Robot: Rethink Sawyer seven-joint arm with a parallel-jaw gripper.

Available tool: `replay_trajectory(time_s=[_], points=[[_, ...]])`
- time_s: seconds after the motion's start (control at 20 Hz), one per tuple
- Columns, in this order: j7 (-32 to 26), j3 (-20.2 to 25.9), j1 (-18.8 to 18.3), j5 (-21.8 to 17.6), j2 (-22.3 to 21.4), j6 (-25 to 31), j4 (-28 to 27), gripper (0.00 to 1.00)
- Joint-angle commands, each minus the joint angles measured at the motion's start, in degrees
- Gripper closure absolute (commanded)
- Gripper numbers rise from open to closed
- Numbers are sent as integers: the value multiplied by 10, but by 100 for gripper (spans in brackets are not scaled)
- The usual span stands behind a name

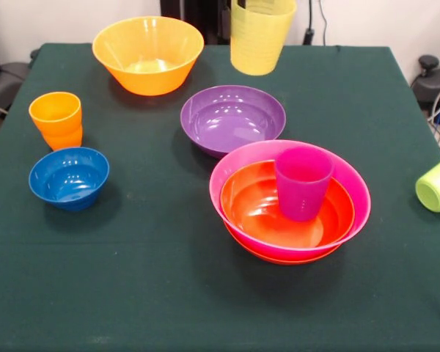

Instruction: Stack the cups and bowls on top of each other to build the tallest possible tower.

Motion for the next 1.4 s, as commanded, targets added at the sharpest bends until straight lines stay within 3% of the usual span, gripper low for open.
replay_trajectory(time_s=[0.05,0.3,0.45,0.75,1.15,1.4], points=[[85,3,25,8,37,11,-23,100],[80,-1,28,6,55,36,-65,100],[91,-16,47,-2,40,48,-77,100],[103,-31,91,-2,24,139,-149,100],[98,-31,111,4,51,129,-167,100],[98,-31,116,13,53,106,-147,100]])
